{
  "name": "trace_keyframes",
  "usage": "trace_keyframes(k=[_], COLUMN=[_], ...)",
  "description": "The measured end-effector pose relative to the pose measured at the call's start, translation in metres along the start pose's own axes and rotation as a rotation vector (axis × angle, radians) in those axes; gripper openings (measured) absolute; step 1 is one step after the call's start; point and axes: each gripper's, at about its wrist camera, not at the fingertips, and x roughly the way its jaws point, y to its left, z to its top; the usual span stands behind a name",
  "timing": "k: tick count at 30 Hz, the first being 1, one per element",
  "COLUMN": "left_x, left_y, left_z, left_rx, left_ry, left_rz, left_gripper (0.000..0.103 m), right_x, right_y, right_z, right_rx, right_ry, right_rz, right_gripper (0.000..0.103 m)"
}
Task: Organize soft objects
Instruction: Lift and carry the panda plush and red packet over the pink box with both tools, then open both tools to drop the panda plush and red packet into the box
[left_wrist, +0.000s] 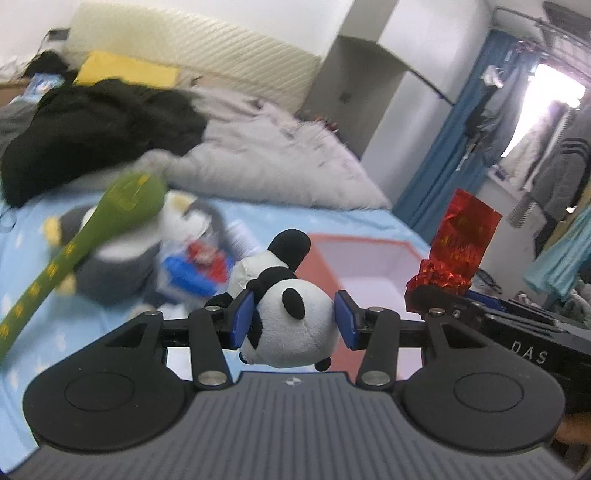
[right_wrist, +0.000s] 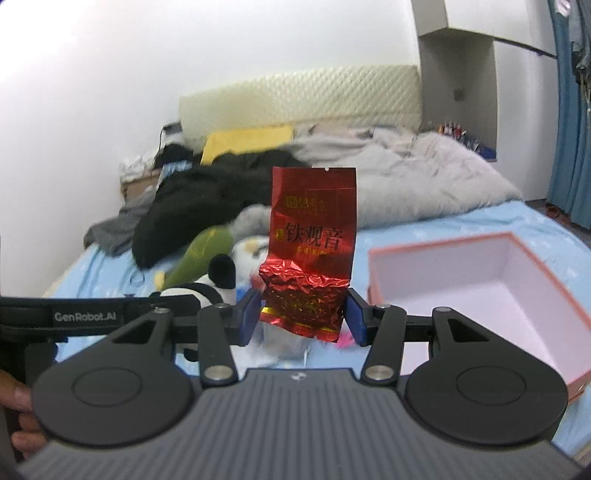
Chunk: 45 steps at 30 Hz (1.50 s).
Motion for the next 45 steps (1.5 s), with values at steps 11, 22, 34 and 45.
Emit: trace_keyframes(k=[11,22,34,45], left_x=[0.029,0.122,0.230,0.265], left_y=[-0.076,-0.137,-0.180,-0.183], left_z=[0.062,0.062,0.024,-0.004], left_rx=[0.042,0.111,0.212,0.241], left_ry=[0.009,0.178,0.406,0.496], left_rz=[-0.148,-0.187,-0.175,-0.161], left_gripper=[0.054,0.054,0.054,0.065], right_x=[-0.020,0.004,0.062,0.070], right_y=[-0.049,-0.124,-0.196,-0.219], right_z=[0.052,0.046,-0.004,-0.036], right_rx=[-0.052,0.056,0.167,0.146], right_ry=[-0.060,0.101,0.339,0.404], right_rz=[-0.085,-0.192,-0.265,-0.338], right_gripper=[0.052,0.053,0.053,0.067])
